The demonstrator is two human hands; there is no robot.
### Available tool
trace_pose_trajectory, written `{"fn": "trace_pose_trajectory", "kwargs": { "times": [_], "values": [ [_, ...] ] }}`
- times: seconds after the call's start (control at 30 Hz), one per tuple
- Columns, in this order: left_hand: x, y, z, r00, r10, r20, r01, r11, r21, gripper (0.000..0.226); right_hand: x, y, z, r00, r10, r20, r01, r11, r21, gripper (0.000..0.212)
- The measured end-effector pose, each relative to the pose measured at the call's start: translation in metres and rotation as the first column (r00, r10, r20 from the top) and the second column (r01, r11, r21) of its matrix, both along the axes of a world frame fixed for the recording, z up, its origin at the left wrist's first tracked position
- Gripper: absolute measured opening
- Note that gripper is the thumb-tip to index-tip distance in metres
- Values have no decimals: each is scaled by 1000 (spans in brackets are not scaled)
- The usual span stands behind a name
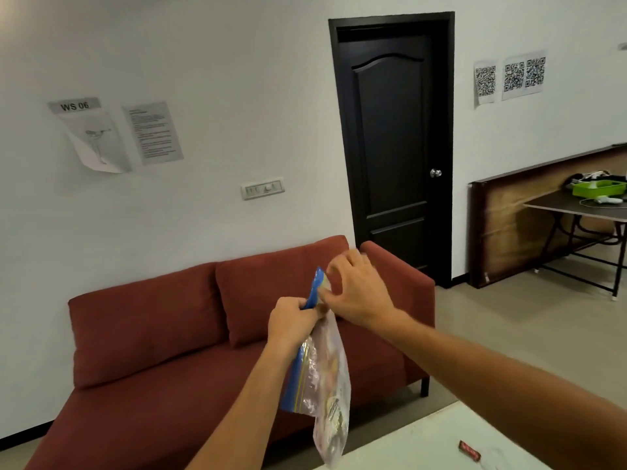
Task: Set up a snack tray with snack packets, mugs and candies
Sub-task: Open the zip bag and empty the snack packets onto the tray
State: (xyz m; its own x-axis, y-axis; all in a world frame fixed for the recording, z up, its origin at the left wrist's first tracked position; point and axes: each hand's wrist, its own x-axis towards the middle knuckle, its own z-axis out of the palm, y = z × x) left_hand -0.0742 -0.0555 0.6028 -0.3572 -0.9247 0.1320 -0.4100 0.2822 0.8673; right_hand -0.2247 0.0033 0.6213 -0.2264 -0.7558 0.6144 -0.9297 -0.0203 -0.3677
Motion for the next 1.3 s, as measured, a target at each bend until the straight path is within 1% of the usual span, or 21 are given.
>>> {"fn": "trace_pose_trajectory", "kwargs": {
  "times": [0.03,0.07,0.1,0.13,0.17,0.2,0.27,0.3,0.37,0.43,0.5,0.57,0.67,0.73,0.87,0.93,1.03,1.1,1.2,1.27,1.3],
  "values": [
    [-5,2,0,999,49,15,-49,999,-16,36,5,-1,-10,986,-36,161,26,997,67,33],
    [-10,3,-1,994,96,41,-95,995,-42,36,8,-2,-16,936,-41,349,-16,987,158,38],
    [-13,5,-2,989,132,71,-127,989,-69,34,11,-3,-20,847,-27,531,-107,969,221,42],
    [-16,5,-4,984,149,95,-141,986,-91,32,11,-4,-22,746,-9,666,-193,954,230,42],
    [-18,6,-6,984,146,106,-136,986,-94,27,10,-5,-23,686,6,728,-231,950,210,37],
    [-20,4,-8,986,128,104,-119,989,-87,23,8,-8,-24,681,14,732,-223,956,189,28],
    [-23,1,-9,995,54,83,-52,998,-25,15,2,-13,-25,723,6,691,-181,967,181,14],
    [-26,2,-7,998,1,61,-3,1000,24,13,-2,-15,-26,748,-6,664,-162,968,191,13],
    [-30,3,-4,997,-74,-16,76,987,144,21,-7,-16,-27,763,-23,646,-149,966,211,18],
    [-32,4,0,992,-92,-88,111,963,245,29,-10,-14,-28,752,-32,659,-136,970,202,32],
    [-32,4,2,988,-74,-136,109,956,274,31,-11,-13,-29,739,-36,673,-131,972,196,31],
    [-32,3,-1,989,-16,-148,54,966,253,28,-12,-14,-30,713,-38,700,-147,968,202,23],
    [-37,-5,-7,988,84,-126,-57,977,204,22,-12,-19,-29,682,-50,729,-153,966,209,22],
    [-40,-10,-8,981,148,-125,-118,969,216,24,-14,-22,-27,691,-52,721,-141,968,205,22],
    [-41,-6,-5,967,191,-168,-147,958,247,27,-21,-28,-26,703,-70,707,-170,950,263,23],
    [-38,-6,-8,958,246,-147,-215,956,200,31,-30,-29,-30,674,-106,731,-157,947,281,24],
    [-25,-9,-10,942,335,-34,-332,941,63,31,-50,-25,-34,628,-199,753,-119,931,345,24],
    [-17,-9,-8,927,369,61,-369,929,-18,25,-61,-22,-37,673,-261,692,-83,903,422,23],
    [-12,-7,-8,923,355,146,-345,934,-93,22,-62,-15,-35,798,-313,515,8,861,509,20],
    [-11,-4,-10,925,343,161,-328,938,-112,22,-57,-7,-33,886,-327,327,113,839,532,15],
    [-11,-2,-12,927,340,160,-327,939,-104,22,-52,-4,-31,927,-310,210,172,850,497,14]
  ]
}}
